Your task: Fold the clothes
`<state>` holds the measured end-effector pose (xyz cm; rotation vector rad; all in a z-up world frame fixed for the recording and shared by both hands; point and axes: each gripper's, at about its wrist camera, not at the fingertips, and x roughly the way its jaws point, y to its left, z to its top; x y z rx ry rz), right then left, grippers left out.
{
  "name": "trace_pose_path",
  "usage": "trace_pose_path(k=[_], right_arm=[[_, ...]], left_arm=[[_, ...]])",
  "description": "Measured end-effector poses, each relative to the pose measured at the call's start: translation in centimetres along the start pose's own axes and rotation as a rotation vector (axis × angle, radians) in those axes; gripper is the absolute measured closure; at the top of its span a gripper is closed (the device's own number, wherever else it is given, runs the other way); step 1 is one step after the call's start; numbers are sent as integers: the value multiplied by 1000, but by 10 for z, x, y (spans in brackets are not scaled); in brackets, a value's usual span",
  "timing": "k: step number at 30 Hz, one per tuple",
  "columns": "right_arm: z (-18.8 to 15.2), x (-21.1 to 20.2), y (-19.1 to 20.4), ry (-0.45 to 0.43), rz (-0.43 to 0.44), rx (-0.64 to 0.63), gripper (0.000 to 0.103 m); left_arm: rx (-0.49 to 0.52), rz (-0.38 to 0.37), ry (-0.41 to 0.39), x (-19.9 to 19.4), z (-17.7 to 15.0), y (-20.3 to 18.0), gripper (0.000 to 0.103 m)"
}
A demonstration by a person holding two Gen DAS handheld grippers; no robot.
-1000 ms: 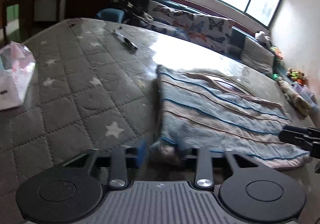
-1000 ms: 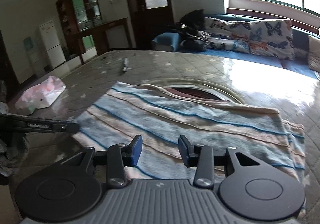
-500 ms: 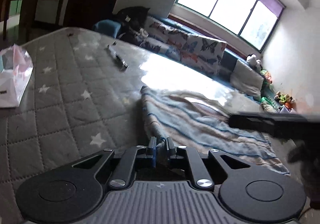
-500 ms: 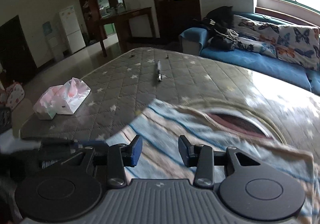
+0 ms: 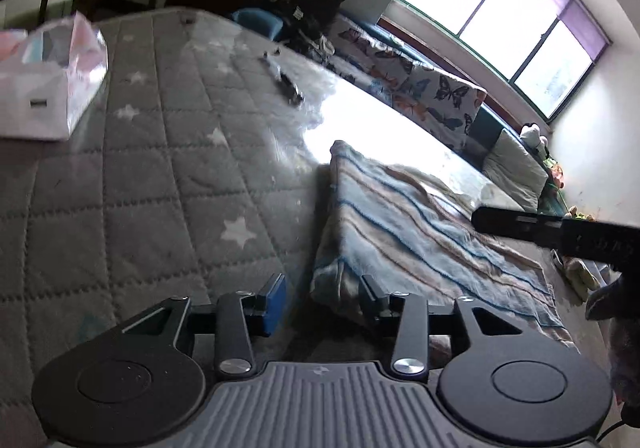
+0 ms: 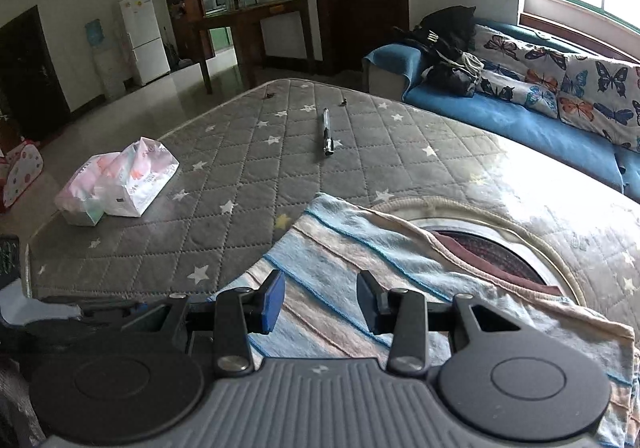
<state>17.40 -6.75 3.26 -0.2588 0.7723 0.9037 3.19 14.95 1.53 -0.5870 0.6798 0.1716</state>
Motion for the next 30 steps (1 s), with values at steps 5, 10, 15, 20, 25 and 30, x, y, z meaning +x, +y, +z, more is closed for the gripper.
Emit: trace_pose_path(k=[5,10,15,20,25,30], right_arm=[[5,1,5,7,7,-18,63],[23,5,13,42,-5,-74,58],[47,20,21,122,-7,-129,58],[62,44,29,225,6,-182,56],[64,71,36,328,25,-221,56],[56,84,40,373,-2,-256,61]], left_arm=[[-29,-14,18,6,-3,-6,85],[-3,2,-49,-4,-7,-27,90],[51,2,-112,-8,-6,-56,90],[109,-26,-150,-8,-9,-78,91],[166,-57,-153,-4,-13,-93,91],[195,-82,-143,-2,-16,-98,91]])
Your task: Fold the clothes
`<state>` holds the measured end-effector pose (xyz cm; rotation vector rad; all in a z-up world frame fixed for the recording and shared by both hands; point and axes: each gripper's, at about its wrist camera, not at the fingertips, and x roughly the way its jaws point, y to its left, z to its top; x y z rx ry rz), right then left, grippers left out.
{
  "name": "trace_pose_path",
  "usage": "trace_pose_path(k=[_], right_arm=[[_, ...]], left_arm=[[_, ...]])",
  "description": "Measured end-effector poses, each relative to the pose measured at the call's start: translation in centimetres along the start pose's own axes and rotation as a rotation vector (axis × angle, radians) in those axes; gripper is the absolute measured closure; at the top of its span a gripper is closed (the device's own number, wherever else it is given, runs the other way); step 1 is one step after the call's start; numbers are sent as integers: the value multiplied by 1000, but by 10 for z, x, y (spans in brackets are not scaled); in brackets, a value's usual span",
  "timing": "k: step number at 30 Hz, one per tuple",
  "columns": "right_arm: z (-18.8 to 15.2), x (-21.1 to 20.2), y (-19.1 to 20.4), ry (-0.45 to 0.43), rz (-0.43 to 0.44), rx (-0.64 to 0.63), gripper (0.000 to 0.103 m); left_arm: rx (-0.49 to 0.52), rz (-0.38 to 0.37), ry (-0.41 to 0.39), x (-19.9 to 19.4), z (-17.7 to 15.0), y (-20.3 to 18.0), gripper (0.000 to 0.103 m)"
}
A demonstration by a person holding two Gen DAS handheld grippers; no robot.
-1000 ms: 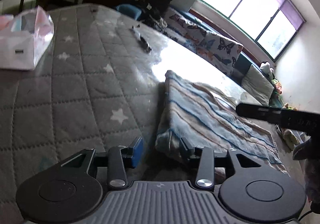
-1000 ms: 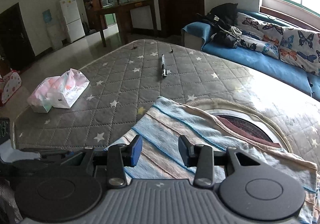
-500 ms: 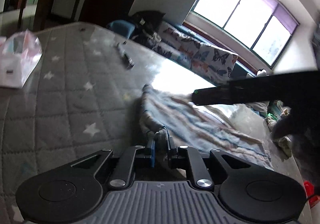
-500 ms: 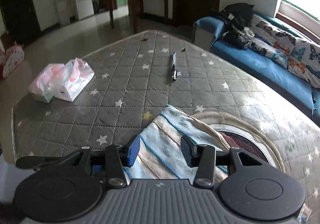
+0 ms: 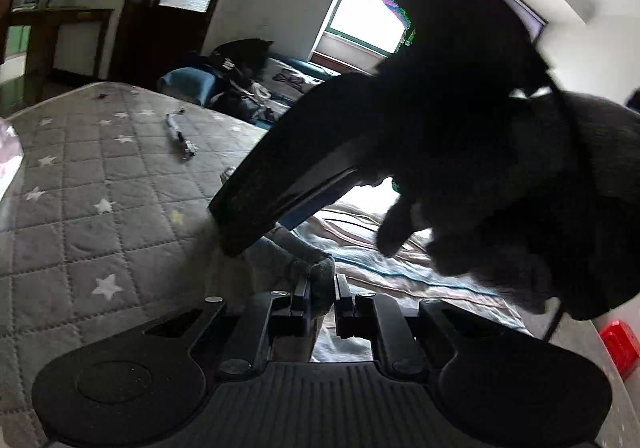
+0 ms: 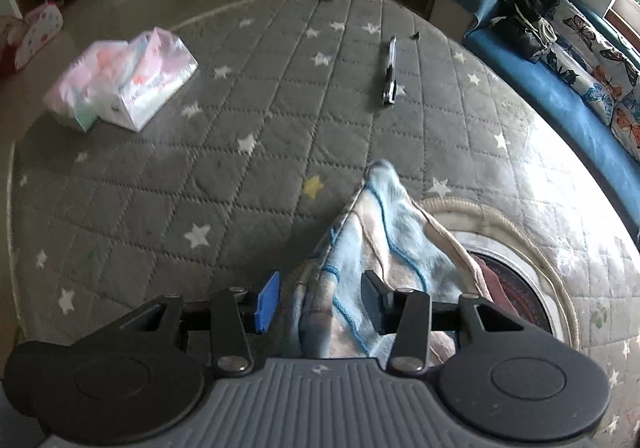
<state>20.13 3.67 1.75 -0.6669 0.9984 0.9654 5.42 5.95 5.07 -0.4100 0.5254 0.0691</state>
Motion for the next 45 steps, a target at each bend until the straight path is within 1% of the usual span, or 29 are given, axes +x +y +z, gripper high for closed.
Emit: trace_pose_path(k=[1,3,4,5,6,8,11,12,13,14,15,18,23,24,25,30,34,38,40,45], right_arm=[[-1,1,0,-1,-5,2,69],[-3,2,2,-15,-15,-2,79],[-4,2,2,-21,-20,-3,80],[-7,0,2,-32,-26,-5,86],[-9,-2,2,-42,-31,-6,89],[-14,-6,1,-63,-42,-7,93],[-25,-24,-18,-114,-38,62,94],[-30,-30,-27,-128,-39,90,95],[-35,-37,-35,-142,-41,117,95],[-40,-44,-43,-157,-43,145,95],[-47,-52,-53,-173,-51,174,95],[-70,-74,-79,-216,-72,253,96],[-112,-98,-118,-277,-93,370,96],[-121,-102,-124,-290,-96,391,96],[-130,-105,-131,-302,-99,412,96],[-178,-114,-161,-338,-119,526,96],[-217,-109,-176,-341,-132,605,96],[-252,-105,-188,-353,-122,692,96],[-265,-106,-192,-365,-108,724,96],[-280,-95,-194,-366,-80,749,96]], left_arm=[[5,-5,2,0,0,-1,91],[15,-16,5,1,-1,-2,91],[20,-21,6,2,-1,-3,91],[25,-27,8,2,-1,-4,91],[30,-32,9,3,-1,-5,91],[40,-43,13,3,-2,-7,89],[56,-72,12,1,-1,-9,86],[62,-89,8,-1,0,-10,82],[68,-106,5,-3,0,-11,73],[74,-121,0,-5,0,-12,68],[82,-135,-3,-8,0,-13,65],[110,-140,6,-7,-3,-18,65],[119,-124,61,4,-8,-25,65],[123,-119,69,6,-10,-29,62],[126,-113,77,8,-12,-32,53],[148,-105,129,15,-23,-45,52],[184,-112,149,19,-29,-57,52],[202,-105,186,27,-36,-64,52],[213,-99,194,31,-38,-68,52],[236,-100,207,34,-42,-77,52]])
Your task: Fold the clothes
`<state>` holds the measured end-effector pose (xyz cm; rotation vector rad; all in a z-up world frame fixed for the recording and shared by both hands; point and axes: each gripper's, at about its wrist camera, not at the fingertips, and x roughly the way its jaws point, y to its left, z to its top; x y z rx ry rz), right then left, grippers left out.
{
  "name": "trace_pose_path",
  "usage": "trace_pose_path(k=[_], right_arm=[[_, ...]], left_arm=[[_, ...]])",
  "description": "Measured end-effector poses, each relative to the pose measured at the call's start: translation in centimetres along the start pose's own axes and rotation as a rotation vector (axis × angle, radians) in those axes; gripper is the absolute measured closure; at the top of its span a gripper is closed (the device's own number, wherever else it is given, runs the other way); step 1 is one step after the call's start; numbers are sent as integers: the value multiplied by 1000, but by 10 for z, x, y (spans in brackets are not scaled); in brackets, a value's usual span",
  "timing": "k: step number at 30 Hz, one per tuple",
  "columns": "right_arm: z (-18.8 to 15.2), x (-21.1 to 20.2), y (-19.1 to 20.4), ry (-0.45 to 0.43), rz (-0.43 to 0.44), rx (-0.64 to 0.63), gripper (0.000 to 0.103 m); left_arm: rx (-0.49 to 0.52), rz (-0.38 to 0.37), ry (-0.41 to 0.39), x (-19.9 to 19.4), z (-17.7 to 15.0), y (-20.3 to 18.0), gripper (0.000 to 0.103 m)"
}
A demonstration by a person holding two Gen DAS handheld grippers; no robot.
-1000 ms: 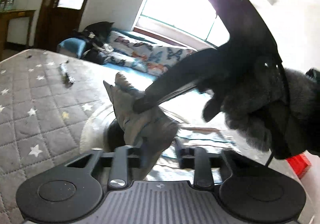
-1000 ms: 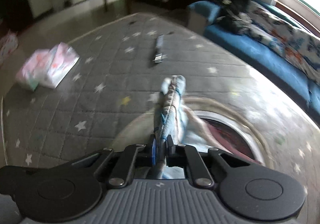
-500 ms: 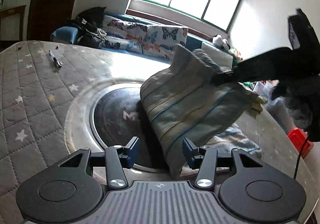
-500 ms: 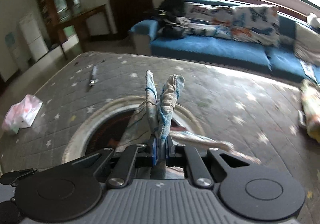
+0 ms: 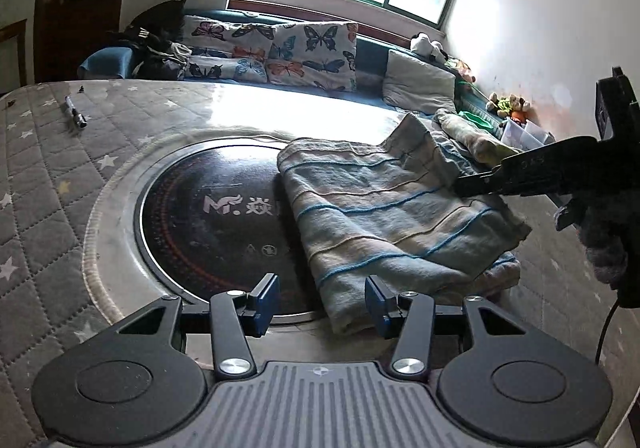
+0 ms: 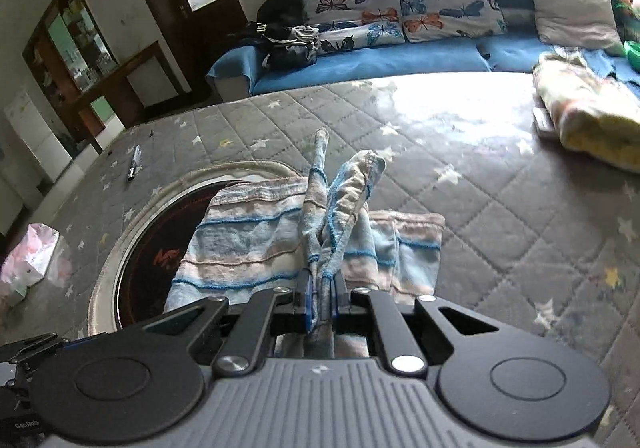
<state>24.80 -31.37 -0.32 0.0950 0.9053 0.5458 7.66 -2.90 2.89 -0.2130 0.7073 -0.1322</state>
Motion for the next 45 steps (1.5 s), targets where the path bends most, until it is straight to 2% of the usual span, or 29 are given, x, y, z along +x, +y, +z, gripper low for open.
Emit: trace_pose_path(k=[5,12,15,26,30,32,39,45], right_arm=[[-9,6,-14,9,18,57,92],[-20,-5,-27,-24,-37,84,79],[-24,-12,-27,-57,-67,77,79],[-41,-11,21,-83,-6,-97,79],[-50,-7,3,-63,-25,-44,81],[-49,-13,-4,-69,-5,-1,81],[-28,-9,-6,-116,-21,-7,78],[-13,16,7,-99,-27,-79,78]], left_arm=[[14,16,13,5,0,-3,52],[36,34,10,10,5,-3,52],[53,44,5,14,9,-3,52],[134,45,-6,34,23,-19,52],[141,55,2,39,24,-16,52],[136,63,9,43,24,-13,52],[139,57,14,50,28,-14,52],[182,37,-8,57,40,-28,52]])
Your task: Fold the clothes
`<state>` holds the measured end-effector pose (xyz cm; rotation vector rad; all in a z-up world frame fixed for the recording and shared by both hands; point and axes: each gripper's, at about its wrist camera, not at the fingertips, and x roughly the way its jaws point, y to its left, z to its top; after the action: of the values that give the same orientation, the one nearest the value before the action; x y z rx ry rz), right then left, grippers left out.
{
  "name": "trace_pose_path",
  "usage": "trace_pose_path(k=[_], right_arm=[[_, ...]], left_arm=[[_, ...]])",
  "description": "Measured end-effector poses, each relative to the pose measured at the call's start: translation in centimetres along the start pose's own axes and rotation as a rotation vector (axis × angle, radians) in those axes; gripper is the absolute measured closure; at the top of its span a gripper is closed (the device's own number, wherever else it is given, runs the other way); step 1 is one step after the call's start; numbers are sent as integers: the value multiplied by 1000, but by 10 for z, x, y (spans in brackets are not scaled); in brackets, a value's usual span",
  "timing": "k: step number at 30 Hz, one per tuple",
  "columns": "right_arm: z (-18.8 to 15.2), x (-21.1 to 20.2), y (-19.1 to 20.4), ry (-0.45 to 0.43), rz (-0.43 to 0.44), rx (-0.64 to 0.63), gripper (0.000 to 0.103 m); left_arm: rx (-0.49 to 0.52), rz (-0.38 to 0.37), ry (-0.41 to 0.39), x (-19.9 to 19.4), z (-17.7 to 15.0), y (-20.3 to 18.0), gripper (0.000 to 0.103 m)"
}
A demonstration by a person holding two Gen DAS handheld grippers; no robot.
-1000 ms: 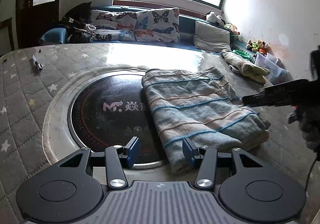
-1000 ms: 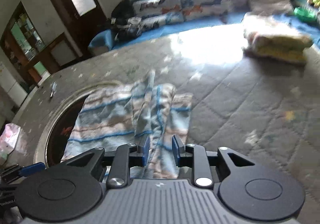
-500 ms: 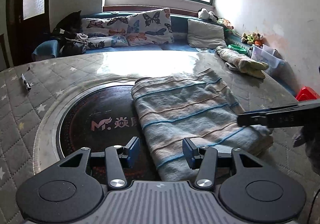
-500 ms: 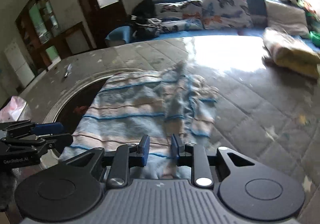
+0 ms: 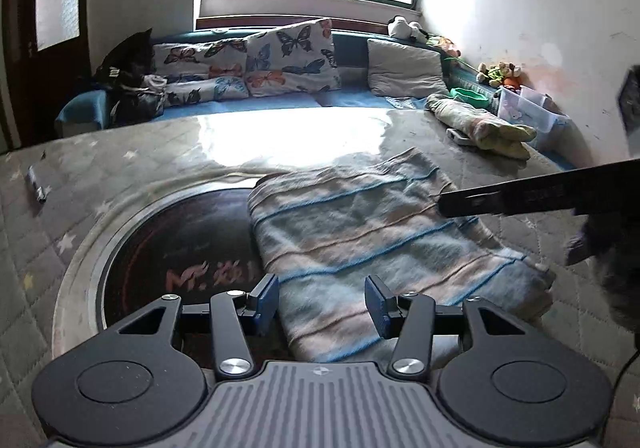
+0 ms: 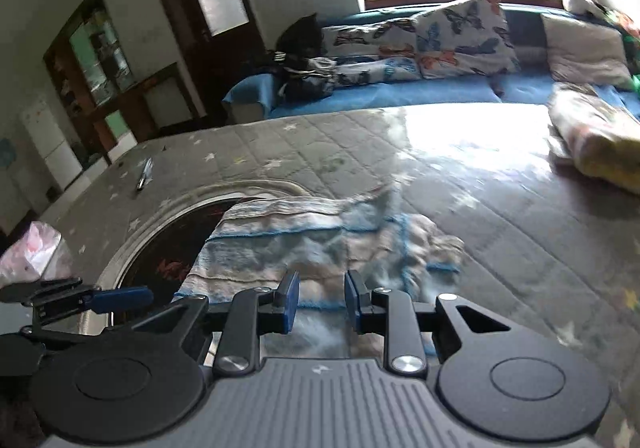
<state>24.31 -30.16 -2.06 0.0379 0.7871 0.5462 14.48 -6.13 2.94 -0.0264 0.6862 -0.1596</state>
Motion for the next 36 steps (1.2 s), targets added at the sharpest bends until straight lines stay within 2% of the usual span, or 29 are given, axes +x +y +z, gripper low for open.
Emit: trace_pose_path(k=[2,5,6,8,9,15,19,24,30,32,36], right_arm=[[4,9,4,7,-2,-23,78],[5,17,-9,32,-30,10,89],[8,17,-10,26,-26,11,89],[13,16,-11,14,-18,12,89],[15,15,-12,8,-13,13,85],[30,11,-15,-26,13,17,85],[42,36,-8,8,50,-7,84],[47,64,-18,62,21,14,86],[54,70,-27,65,16,22,85],[55,74,-28,76,7,10,85],[57,81,-40,90,7,43,76]], left_arm=[[10,-6,-1,4,3,-3,52],[23,-14,2,8,4,-4,52],[26,-15,4,10,4,-4,52],[29,-12,15,15,4,-3,52],[30,-13,19,18,5,-3,52],[31,-7,10,36,19,0,52],[28,-1,-5,49,33,4,52],[19,6,-14,70,51,24,52],[-38,-19,21,95,65,39,54],[-5,-15,14,99,66,34,54],[43,8,30,114,65,31,53]])
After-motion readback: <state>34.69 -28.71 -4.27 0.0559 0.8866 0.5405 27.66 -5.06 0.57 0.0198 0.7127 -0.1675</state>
